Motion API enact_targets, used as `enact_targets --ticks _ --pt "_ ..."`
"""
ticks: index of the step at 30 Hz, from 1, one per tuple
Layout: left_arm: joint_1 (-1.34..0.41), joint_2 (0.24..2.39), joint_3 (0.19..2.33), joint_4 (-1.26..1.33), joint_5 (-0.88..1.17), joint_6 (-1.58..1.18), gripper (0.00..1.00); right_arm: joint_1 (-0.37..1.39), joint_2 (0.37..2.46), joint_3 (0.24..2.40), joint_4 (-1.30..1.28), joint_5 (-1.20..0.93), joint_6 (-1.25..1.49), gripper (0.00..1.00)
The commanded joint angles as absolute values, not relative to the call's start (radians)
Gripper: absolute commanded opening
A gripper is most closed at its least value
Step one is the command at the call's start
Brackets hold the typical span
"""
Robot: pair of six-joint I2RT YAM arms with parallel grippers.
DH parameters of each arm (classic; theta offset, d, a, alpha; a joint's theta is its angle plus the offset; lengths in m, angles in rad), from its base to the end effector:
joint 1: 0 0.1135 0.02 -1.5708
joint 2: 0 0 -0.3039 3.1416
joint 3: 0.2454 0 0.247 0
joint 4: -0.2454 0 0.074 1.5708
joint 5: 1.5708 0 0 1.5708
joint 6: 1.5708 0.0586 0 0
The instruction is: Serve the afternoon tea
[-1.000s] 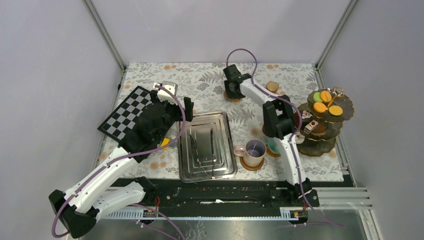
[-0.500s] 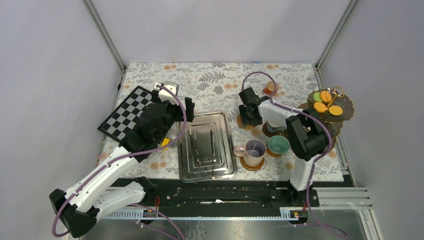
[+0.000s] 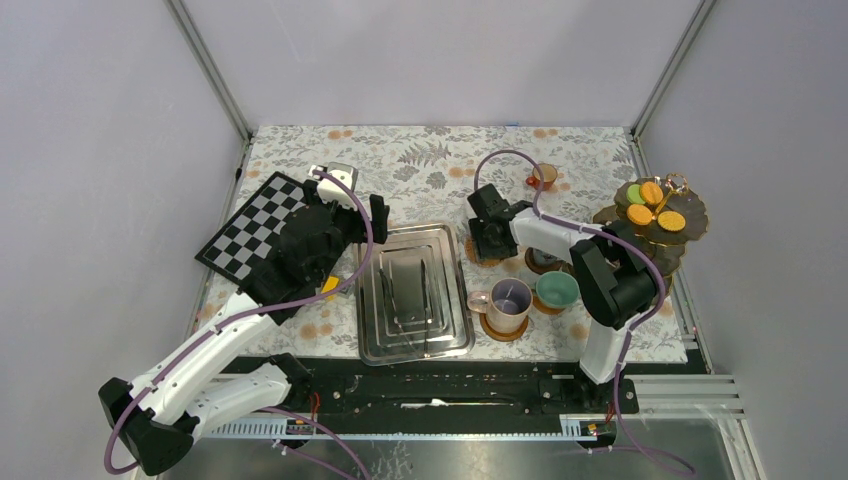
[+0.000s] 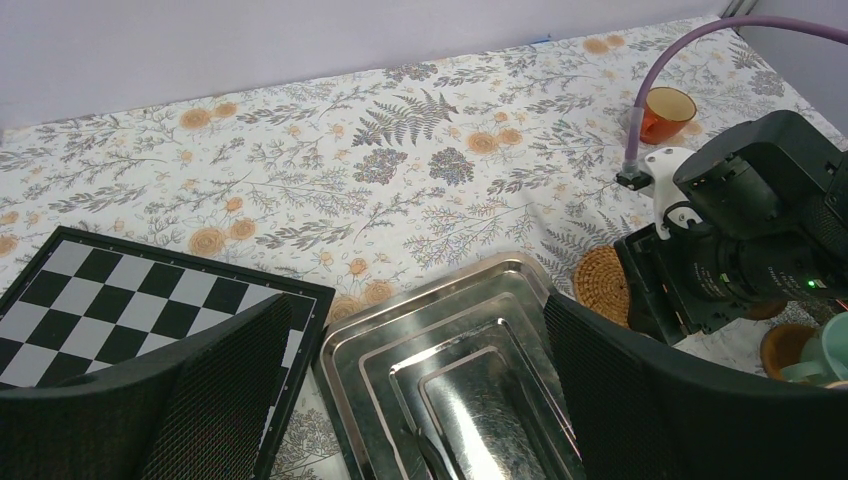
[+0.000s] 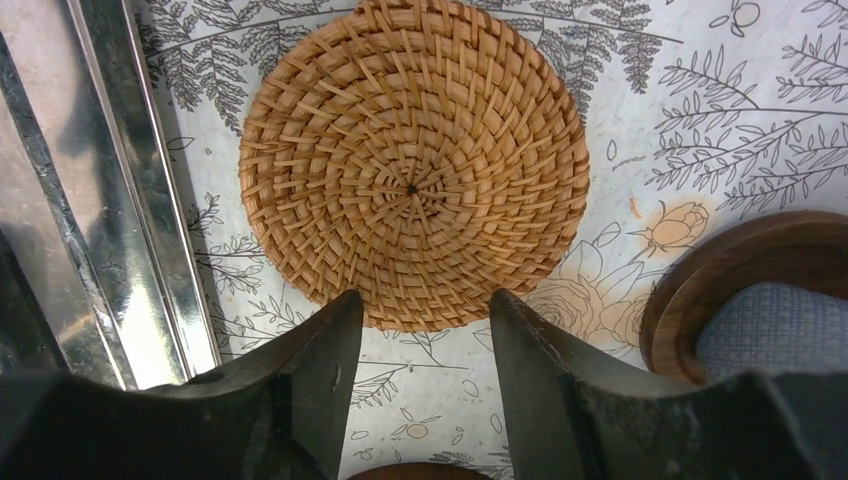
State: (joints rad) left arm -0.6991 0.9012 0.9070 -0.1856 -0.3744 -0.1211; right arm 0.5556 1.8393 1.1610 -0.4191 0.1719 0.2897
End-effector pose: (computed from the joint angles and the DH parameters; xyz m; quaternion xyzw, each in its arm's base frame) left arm 0.1647 -0.1104 0.3902 0.1007 0.7570 -0.1200 0.6343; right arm 0.3323 0.1945 0.1856 -0.1084 0.9627 0.0197 0.2473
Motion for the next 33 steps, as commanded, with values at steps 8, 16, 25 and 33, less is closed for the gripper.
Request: enact_targets --ticks 8,16,25,33 --pt "-0.696 0.887 0.91 -0.142 -0.371 -0.118 0.99 0.561 1.824 1.26 -0.568 0.263 0.284 0.59" --pt "-0.696 0.897 0.911 -0.142 -0.362 -0.118 0.99 0.559 1.732 1.514 -0.562 0.323 0.193 0.71" --pt "-0.696 0.897 0.909 -0.141 -0.367 -0.117 0.99 0.411 1.914 1.735 -0.52 0.573 0.148 0.87" --pt "-0.696 0.898 0.911 -0.143 -0.362 -0.117 0.99 0.291 2.249 2.132 -0.769 0.556 0.373 0.7"
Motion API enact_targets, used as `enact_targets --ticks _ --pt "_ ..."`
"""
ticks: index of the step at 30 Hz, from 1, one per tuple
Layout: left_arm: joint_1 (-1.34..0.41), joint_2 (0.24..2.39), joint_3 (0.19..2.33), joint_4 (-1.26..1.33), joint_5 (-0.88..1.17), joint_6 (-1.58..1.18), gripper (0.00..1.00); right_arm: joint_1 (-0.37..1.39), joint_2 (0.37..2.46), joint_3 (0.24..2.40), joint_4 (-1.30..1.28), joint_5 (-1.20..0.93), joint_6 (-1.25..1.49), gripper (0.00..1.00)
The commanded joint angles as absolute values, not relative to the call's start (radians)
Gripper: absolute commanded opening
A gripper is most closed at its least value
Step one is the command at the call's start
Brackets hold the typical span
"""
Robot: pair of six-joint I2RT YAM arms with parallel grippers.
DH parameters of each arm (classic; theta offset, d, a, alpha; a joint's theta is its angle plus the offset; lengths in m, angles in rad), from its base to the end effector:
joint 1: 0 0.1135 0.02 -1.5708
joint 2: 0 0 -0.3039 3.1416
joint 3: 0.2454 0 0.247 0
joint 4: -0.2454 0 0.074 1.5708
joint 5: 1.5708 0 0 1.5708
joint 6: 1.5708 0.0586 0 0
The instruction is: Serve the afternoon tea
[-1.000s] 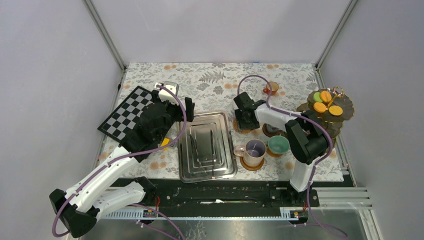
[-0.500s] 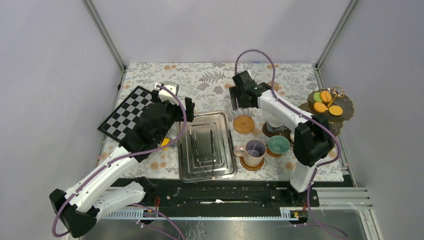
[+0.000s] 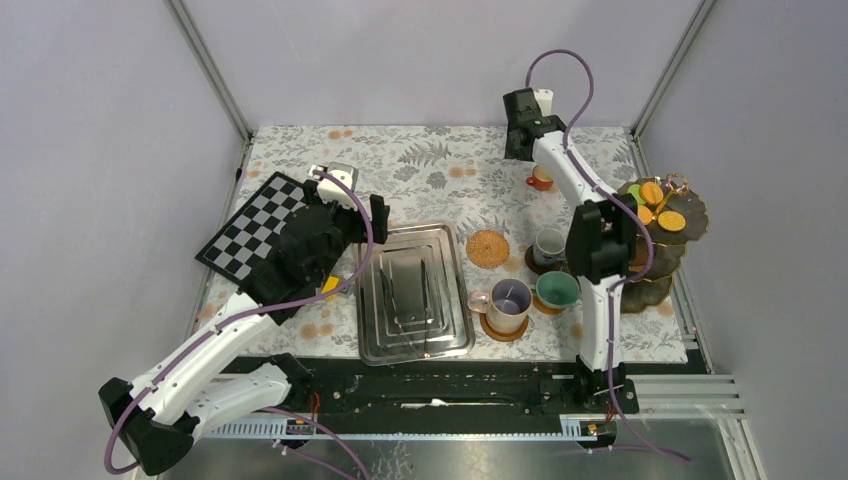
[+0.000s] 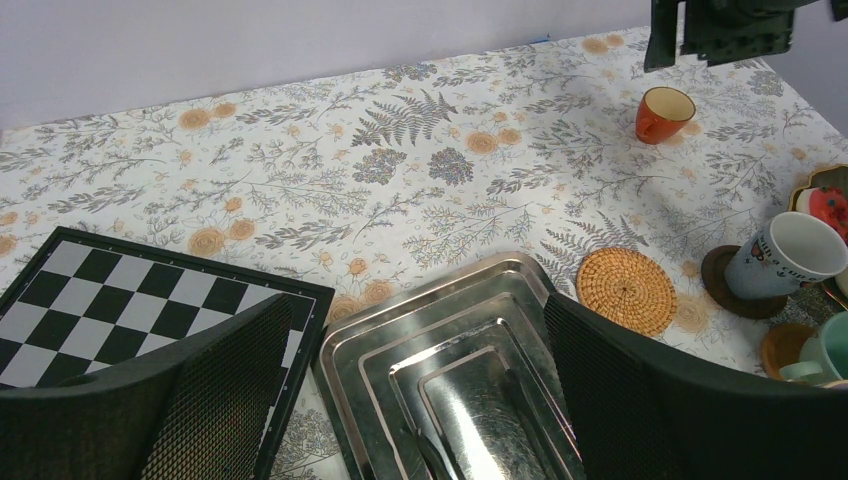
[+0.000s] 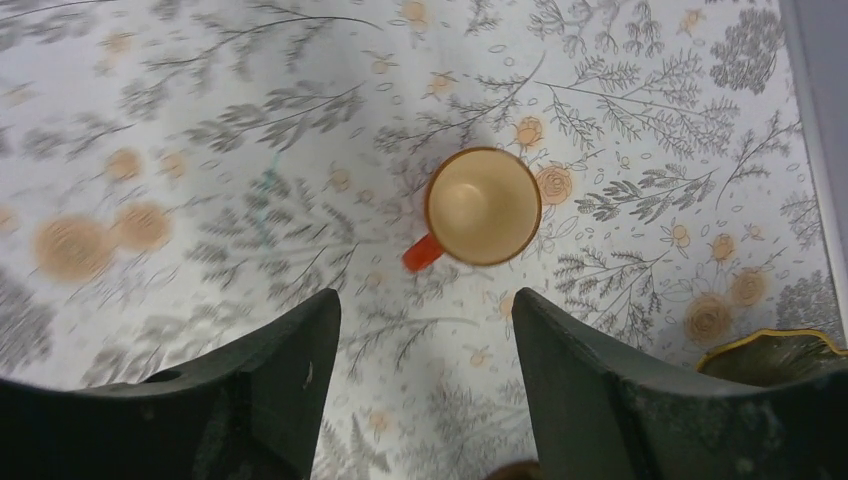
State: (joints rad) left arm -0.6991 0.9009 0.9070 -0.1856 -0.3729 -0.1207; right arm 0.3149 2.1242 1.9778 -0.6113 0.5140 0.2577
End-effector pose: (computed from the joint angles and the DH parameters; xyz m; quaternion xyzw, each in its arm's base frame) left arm 0.1646 -0.1105 0.3902 0.1013 0.7569 -0.1205 0.6343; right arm 0.4999 0.1325 0.3105 0.0751 0.8908 -0.1160 0.4328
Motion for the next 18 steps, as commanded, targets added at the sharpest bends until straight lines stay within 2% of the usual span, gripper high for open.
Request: enact_targets --ticks 1,6,18 --pt "-0.696 0.897 0.91 -0.142 -0.364 -0.117 0.99 0.288 2.286 2.175 -0.788 0.564 0.381 0.7" --pt "-0.696 0.901 0.91 -0.143 -0.367 -0.117 0.99 0.277 2.448 2.404 -0.877 0.561 0.398 0.65" --pt "-0.696 0.901 0.91 -0.14 -0.366 -0.115 0.99 0.236 2.566 2.44 -0.837 0.521 0.386 0.49"
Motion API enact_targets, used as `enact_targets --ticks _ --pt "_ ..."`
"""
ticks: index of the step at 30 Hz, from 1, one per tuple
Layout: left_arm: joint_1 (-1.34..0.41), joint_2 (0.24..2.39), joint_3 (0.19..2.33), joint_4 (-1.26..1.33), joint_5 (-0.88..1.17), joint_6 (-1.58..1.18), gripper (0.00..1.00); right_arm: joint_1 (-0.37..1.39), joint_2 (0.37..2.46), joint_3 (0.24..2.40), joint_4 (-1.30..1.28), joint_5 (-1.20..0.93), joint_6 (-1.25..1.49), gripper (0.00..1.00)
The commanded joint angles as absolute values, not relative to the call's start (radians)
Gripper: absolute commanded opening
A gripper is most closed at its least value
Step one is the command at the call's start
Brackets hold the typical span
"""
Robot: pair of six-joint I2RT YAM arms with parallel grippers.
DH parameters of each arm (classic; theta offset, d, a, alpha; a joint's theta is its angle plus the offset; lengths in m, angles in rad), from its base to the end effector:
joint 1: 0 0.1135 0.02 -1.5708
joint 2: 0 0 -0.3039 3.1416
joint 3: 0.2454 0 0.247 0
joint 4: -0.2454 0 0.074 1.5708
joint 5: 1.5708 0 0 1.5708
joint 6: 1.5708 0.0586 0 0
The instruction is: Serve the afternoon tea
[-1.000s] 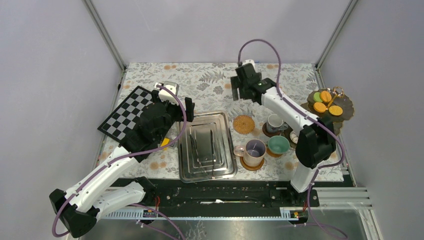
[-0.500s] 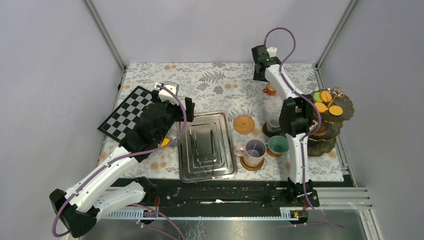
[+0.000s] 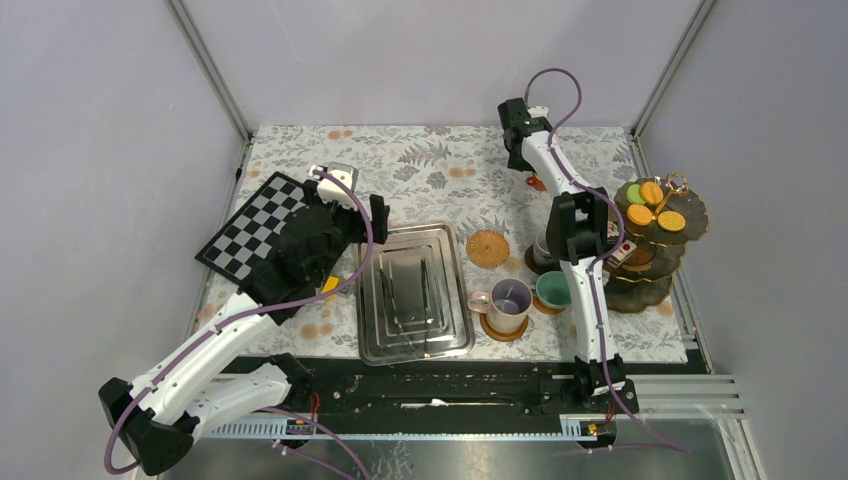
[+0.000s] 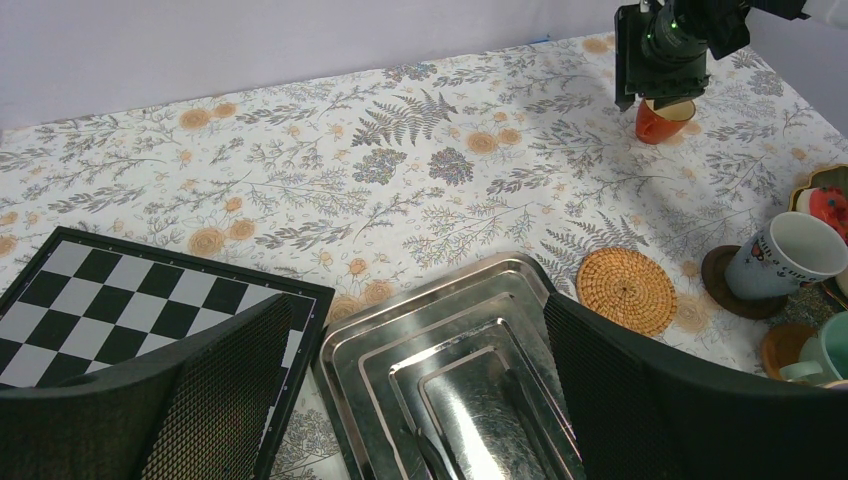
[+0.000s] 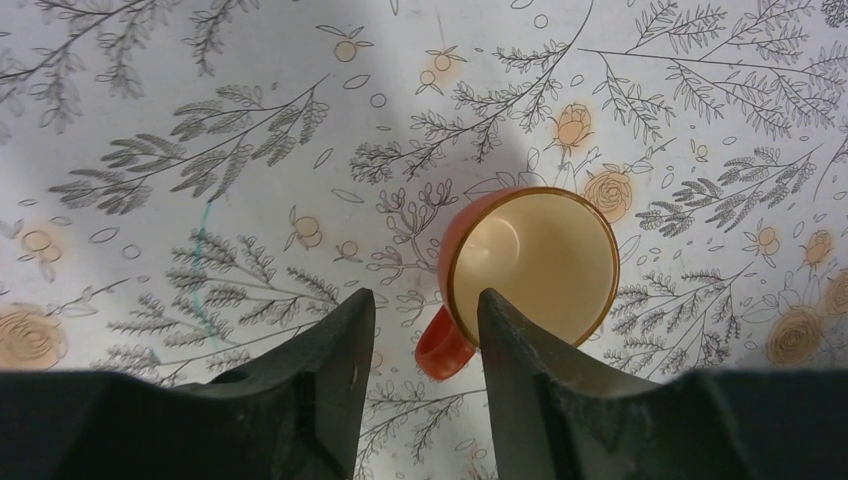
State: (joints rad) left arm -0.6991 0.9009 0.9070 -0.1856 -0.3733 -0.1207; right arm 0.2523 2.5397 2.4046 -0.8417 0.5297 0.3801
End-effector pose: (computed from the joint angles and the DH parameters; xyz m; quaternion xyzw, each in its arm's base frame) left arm 0.1646 -0.1104 0.3902 0.1011 0.7569 -0.1203 0.6344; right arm 0.5746 0.1175 0.2095 0.1354 0.9161 -0.1501 0.3463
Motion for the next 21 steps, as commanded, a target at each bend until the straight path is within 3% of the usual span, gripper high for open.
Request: enact_targets --ticks 1,8,13,17,21 --pt "-0.696 0.902 0.91 -0.141 -0.367 -0.115 0.99 0.234 2.573 2.441 -0.836 0.52 0.385 0.47" --pt "-0.696 0.902 0.908 -0.141 -0.371 -0.114 0.99 0.229 2.588 2.461 -0.822 0.506 0.35 0.28" --pt "-0.696 0.906 0.909 -0.141 -0.366 -0.115 0.99 0.235 2.485 2.454 -0.824 0.499 0.291 0.13" --pt "-0.696 0.908 0.911 -0.14 -0.364 -0.115 0.99 0.279 2.319 2.333 -0.824 0.506 0.301 0.06" --pt "-0.696 0.91 0.912 -0.141 -0.366 -0.115 0.99 0.385 2.147 2.107 -0.795 0.536 0.366 0.06"
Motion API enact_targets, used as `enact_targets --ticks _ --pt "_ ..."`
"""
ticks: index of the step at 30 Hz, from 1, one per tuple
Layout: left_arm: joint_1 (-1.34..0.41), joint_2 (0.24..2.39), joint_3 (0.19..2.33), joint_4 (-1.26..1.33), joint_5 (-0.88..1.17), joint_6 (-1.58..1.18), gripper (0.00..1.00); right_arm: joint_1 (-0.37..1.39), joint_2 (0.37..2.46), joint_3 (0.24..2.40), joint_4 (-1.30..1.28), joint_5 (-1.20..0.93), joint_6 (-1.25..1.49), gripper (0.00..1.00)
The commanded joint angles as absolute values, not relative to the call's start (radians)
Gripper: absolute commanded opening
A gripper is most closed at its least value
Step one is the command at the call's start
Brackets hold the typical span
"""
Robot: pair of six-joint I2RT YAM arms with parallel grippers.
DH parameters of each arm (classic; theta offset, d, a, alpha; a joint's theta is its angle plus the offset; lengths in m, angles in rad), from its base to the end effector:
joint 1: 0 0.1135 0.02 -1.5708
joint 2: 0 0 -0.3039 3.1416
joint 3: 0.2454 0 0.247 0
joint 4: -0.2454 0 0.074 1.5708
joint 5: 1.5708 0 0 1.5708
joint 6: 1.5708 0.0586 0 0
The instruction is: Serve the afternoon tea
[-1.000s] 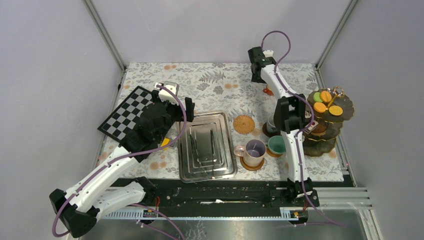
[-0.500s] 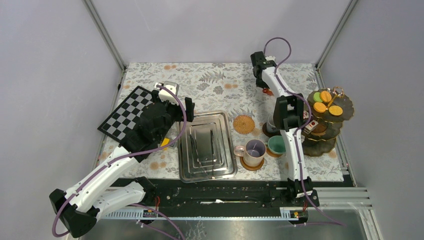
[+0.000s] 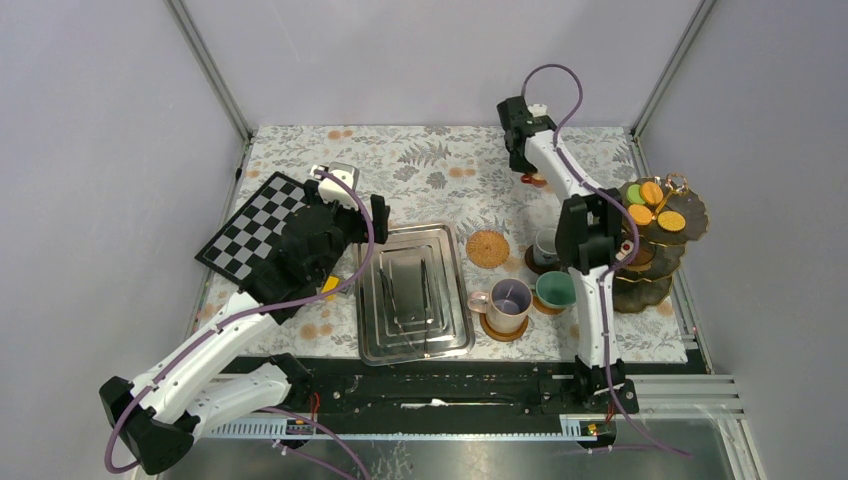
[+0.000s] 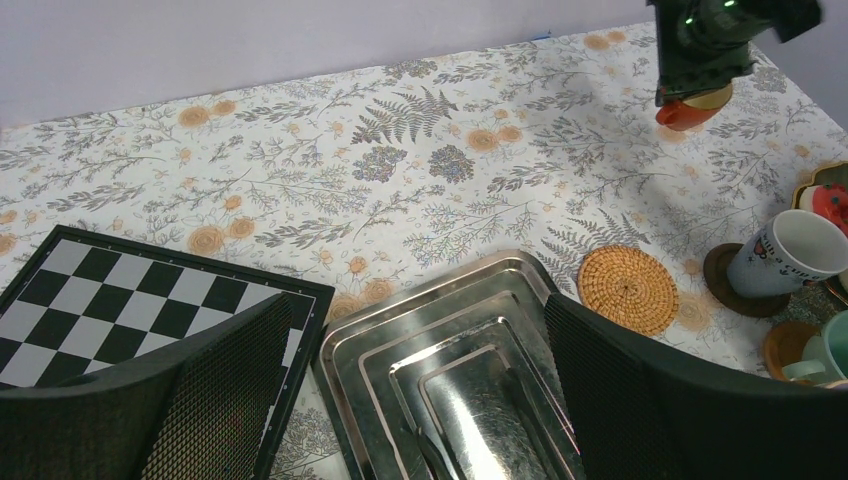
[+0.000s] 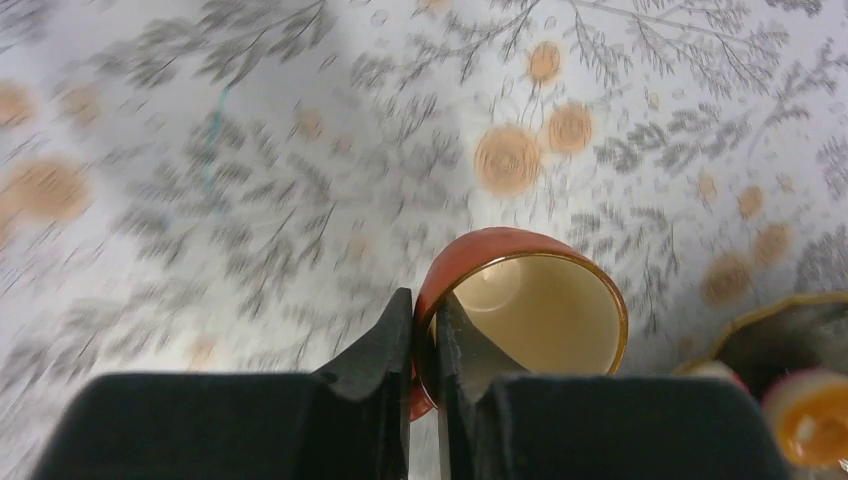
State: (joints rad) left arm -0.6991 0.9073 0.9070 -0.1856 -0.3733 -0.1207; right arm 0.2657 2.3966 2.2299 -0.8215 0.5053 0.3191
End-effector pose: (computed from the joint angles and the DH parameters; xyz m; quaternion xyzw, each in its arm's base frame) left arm 0.1659 -0.1116 0.3891 0.1021 0.7587 -0.1190 0.6323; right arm 0.5464 0.1193 0.2343 0.0965 0.9252 -0.1491 0.3353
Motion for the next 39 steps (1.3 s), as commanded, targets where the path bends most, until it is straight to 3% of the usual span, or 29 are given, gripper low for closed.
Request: enact_targets --ticks 1,6,11,21,34,39 --pt "-0.696 0.91 0.913 -0.142 -0.367 -0.115 0.99 0.418 2.109 2.042 -0.792 0.558 0.402 0.06" --pt "-0.696 0.908 0.912 -0.143 -0.366 -0.115 0.99 0.599 1.953 1.724 -0.725 0.623 0.577 0.02" --pt "-0.696 0.904 0.91 -0.141 -0.361 -0.118 0.99 0.647 1.892 1.581 -0.679 0.519 0.61 0.0" --pt "-0.696 0.897 0.911 -0.14 -0.361 -0.118 0.99 0.649 1.947 1.514 -0.632 0.412 0.427 0.01" --pt "-0.696 0.895 0.91 -0.141 -0.368 -0.115 0.99 0.648 2.002 1.498 -0.603 0.388 0.442 0.03" --pt "-0.695 0.897 0.91 -0.143 -0.364 -0.115 0.99 0.649 1.996 1.48 -0.593 0.373 0.448 0.11"
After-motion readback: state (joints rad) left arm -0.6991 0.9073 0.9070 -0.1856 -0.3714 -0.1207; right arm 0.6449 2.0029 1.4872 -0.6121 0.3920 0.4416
